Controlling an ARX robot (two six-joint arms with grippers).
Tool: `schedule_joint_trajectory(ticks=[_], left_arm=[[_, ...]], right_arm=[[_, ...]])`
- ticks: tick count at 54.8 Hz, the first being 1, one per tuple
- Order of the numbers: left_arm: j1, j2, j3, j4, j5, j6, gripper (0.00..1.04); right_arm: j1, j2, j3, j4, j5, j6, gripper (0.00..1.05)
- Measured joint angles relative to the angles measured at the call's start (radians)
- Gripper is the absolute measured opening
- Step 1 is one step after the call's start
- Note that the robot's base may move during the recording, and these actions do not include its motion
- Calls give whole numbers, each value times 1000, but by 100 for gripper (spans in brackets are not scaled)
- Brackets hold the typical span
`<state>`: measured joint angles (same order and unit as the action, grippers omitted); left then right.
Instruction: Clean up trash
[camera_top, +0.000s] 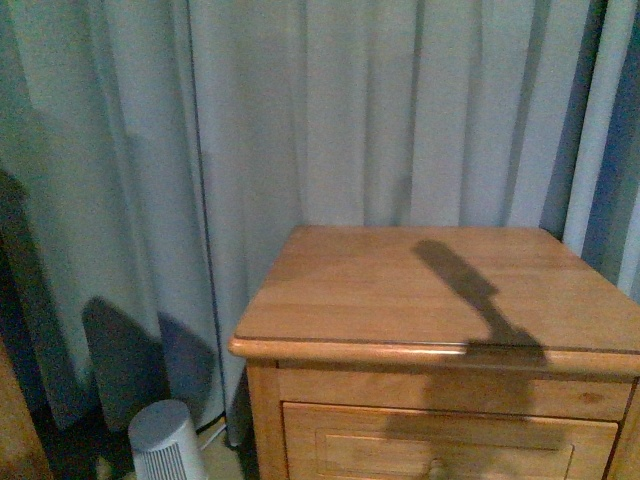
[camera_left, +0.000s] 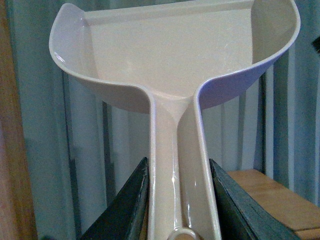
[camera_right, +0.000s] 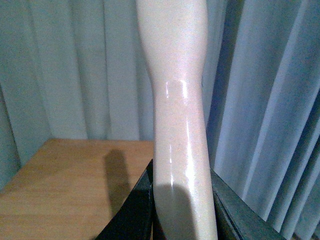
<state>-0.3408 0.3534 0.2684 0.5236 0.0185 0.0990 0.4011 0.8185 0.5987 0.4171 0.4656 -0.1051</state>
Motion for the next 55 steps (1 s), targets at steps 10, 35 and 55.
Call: schedule_joint_trajectory(ticks=[10,35,55], left_arm=[[0,0,0,0,0,0,29],[0,0,0,0,1,0,29],[2,-2,-3,0,-6,0,29]], right_arm=[[72,-143,-88,22,101,-40,21],[99,-205,-151,51,161,-74,21],[101,-206,-152,53,153,-76,21]])
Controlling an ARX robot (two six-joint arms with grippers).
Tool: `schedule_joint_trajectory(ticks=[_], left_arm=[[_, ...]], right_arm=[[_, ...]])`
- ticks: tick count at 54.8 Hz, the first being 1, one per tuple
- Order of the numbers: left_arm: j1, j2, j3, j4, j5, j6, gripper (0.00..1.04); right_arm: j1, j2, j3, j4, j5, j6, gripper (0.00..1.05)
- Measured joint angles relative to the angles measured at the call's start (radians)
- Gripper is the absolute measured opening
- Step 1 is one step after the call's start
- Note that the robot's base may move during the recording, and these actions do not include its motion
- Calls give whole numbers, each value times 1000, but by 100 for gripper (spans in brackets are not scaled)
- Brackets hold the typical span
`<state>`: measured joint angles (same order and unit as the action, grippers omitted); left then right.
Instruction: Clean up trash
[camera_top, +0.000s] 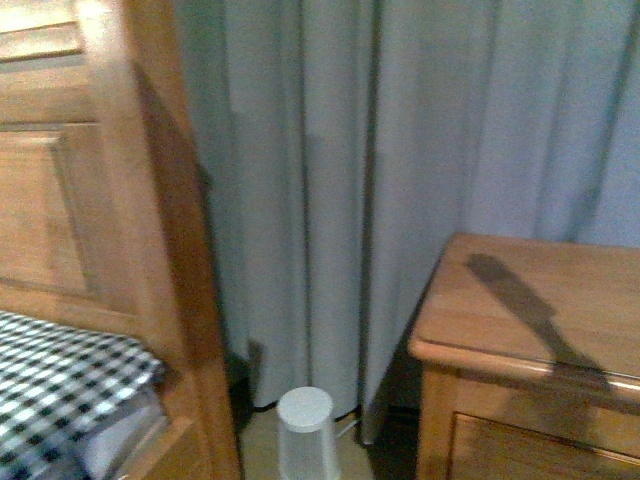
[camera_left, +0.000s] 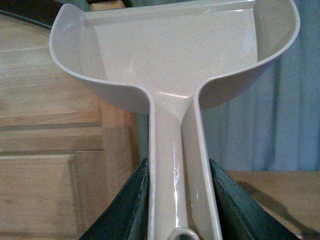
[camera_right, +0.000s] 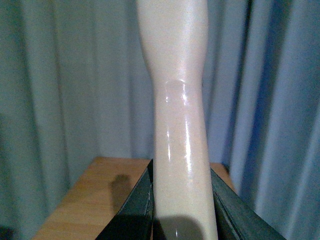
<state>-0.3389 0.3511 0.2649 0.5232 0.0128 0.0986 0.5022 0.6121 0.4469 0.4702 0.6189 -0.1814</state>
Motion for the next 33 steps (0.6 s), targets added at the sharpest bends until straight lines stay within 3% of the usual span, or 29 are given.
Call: schedule_joint_trajectory(ticks=[33], left_arm=[[1,0,-2,0,6,0,29]], right_arm=[[2,3,-2,0,8,0,20]])
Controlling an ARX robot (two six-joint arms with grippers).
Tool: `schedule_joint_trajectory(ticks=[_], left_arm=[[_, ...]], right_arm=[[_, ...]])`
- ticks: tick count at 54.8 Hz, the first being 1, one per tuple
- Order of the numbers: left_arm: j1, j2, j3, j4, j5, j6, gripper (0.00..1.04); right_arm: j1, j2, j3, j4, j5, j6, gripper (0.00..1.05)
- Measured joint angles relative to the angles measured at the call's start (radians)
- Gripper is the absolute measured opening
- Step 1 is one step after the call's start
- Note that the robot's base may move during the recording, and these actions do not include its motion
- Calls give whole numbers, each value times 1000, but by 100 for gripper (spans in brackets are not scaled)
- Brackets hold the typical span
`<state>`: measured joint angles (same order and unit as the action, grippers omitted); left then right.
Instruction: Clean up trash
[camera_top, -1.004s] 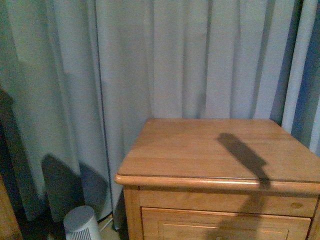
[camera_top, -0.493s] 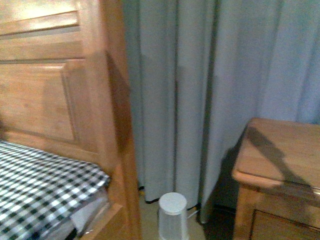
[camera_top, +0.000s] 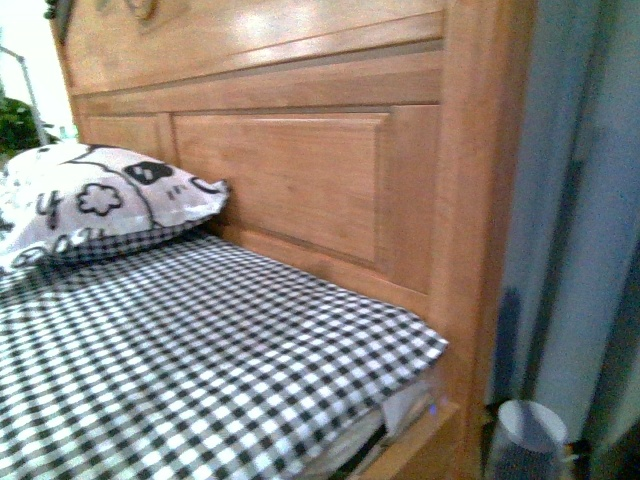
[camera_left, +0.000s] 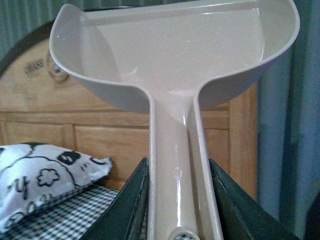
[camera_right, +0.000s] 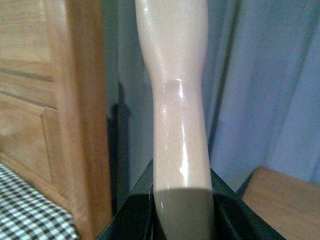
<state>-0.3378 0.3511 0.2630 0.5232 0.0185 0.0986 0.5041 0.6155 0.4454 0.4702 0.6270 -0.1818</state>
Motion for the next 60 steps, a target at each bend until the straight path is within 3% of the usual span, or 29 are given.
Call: schedule_joint_trajectory(ticks=[58,59,60], left_arm=[[1,-4,0,0,-9,-3,29],[0,-3,0,-3,-11,-8,29],[-11,8,31,-100,-51,-34,29]], right_arm=[[2,4,0,0,-10,-3,20],[2,3,0,0,-7,-3,20],[2,3,0,0,-3,-3,20]])
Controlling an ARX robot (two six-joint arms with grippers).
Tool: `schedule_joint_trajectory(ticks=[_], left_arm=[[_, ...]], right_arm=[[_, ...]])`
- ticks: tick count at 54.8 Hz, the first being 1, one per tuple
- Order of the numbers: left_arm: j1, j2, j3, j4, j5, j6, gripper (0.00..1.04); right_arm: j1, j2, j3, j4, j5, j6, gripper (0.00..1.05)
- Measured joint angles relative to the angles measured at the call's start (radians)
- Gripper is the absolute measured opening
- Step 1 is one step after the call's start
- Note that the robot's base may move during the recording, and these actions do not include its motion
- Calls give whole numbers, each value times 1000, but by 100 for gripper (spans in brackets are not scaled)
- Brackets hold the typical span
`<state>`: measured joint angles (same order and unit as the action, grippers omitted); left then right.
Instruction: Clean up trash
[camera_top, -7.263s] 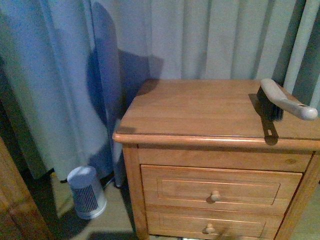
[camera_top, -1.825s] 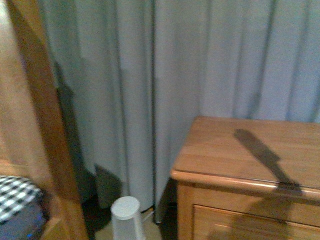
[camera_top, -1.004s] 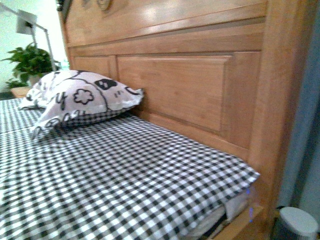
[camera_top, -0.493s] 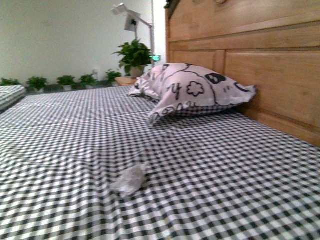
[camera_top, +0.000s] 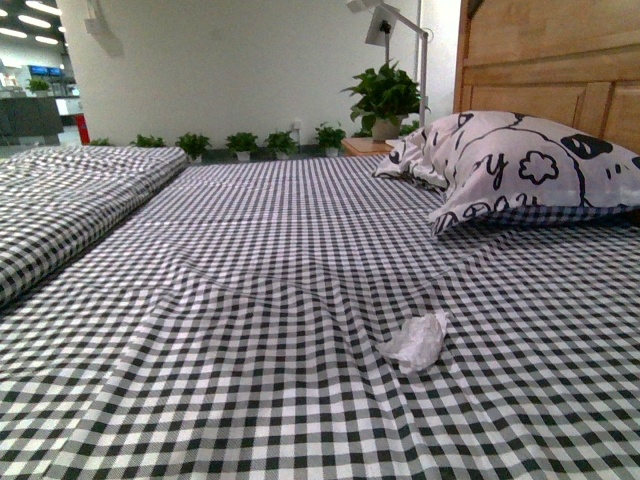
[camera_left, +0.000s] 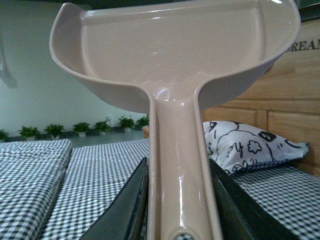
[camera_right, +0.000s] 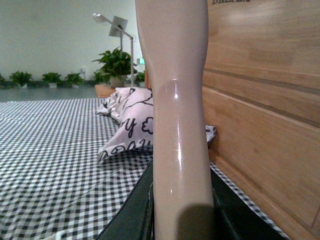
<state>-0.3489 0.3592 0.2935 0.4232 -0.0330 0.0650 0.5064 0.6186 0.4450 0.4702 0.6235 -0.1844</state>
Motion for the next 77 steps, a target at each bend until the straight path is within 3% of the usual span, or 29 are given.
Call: schedule_joint_trajectory(ticks=[5,10,13,24,32,39,47,77], left_arm=[[34,99,175,-414,-23,-114,29],[130,234,240,-616,113,-118,29],[163,315,246,-620,189,-52,29],[235,493,294,-630,322,260,29],[237,569,284,-605,333,533,29],[220,615,260,-533,328,659,29],[197,673,257,-442,329,710,29],[141,819,257,-346,373,681,29]], right_arm=[[-1,-1,0,0,2,0,20],[-1,-2,0,0,2,0,20],[-1,-2,0,0,1,0,20],[-1,-2,0,0,2,0,20],[-1,-2,0,0,2,0,20],[-1,-2,0,0,1,0,20],[-1,-2,0,0,1,0,20],[-1,-2,0,0,1,0,20]])
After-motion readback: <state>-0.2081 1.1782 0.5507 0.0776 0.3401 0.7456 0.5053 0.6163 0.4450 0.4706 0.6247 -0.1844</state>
